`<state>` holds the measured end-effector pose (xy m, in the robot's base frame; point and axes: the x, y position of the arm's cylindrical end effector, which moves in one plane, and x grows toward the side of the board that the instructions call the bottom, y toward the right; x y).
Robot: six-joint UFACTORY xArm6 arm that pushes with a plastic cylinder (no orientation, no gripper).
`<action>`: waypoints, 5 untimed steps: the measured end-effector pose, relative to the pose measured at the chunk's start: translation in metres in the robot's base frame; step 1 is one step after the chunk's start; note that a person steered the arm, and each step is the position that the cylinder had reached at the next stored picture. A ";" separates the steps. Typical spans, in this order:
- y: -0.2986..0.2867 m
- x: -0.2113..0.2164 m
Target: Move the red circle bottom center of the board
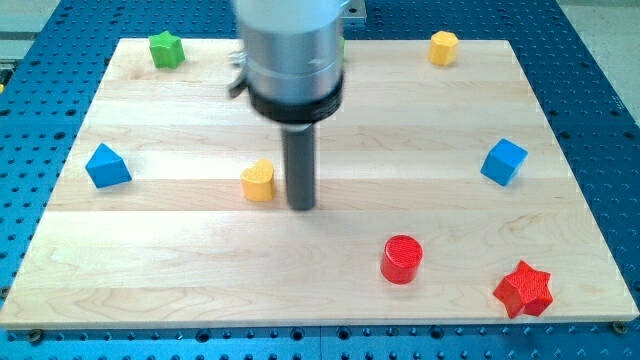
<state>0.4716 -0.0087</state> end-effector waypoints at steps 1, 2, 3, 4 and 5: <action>-0.026 -0.027; -0.118 0.035; -0.209 0.085; -0.202 0.087; -0.106 0.069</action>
<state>0.5405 -0.1145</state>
